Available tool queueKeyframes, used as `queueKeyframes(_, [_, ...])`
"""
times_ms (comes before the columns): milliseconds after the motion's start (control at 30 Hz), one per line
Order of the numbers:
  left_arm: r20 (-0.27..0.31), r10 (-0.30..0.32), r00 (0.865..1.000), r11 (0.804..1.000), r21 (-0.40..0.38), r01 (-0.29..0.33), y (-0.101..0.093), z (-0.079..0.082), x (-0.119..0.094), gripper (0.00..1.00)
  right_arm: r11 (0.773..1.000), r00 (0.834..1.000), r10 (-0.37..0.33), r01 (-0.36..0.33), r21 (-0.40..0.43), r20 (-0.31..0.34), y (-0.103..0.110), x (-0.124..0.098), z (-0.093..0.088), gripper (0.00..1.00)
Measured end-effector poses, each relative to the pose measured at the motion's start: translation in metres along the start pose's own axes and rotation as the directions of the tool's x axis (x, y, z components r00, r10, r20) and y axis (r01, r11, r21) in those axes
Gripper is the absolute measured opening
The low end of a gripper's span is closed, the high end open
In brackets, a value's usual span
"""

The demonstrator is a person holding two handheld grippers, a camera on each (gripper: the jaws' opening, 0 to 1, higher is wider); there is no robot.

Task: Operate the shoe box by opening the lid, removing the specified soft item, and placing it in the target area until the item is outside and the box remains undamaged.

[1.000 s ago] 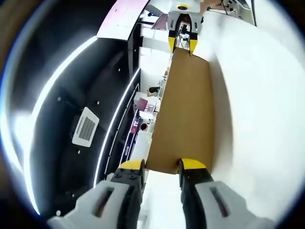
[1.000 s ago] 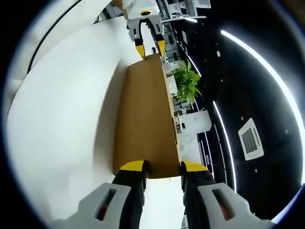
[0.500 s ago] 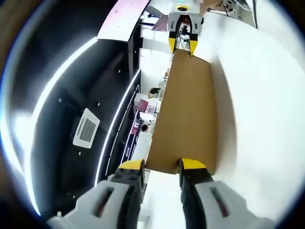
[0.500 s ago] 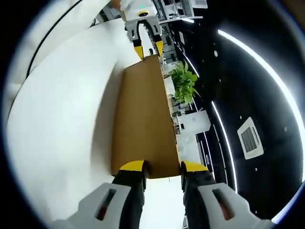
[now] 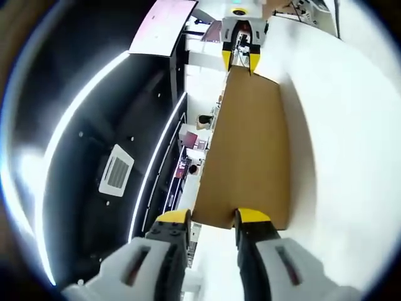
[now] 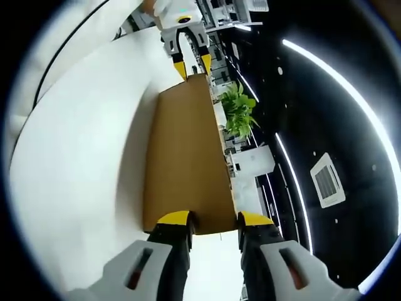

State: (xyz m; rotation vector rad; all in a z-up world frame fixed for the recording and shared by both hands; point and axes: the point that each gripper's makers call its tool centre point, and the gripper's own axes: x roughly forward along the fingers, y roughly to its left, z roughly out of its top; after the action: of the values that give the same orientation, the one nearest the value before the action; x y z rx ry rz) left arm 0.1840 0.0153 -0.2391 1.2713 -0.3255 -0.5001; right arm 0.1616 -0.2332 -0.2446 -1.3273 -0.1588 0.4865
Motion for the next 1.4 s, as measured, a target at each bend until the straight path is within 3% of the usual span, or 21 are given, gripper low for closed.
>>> queueKeyframes(867, [0.006, 0.035, 0.999, 0.999, -0.022, -0.034, 0.011, 0.002, -0.001, 0.27, 0.999, 0.999, -0.041, 0.041, 0.023, 0.008, -0.01, -0.004, 0.003, 0.28])
queueKeyframes(967, [0.009, 0.03, 1.0, 0.996, -0.079, -0.029, 0.012, 0.003, -0.003, 0.27, 0.998, 0.999, -0.05, 0.05, 0.028, 0.007, -0.012, -0.005, 0.003, 0.28])
queueKeyframes(1400, [0.021, 0.046, 0.999, 0.992, -0.118, -0.043, 0.014, 0.006, -0.006, 0.23, 0.997, 0.998, -0.065, 0.064, 0.033, 0.007, -0.017, -0.004, 0.004, 0.28])
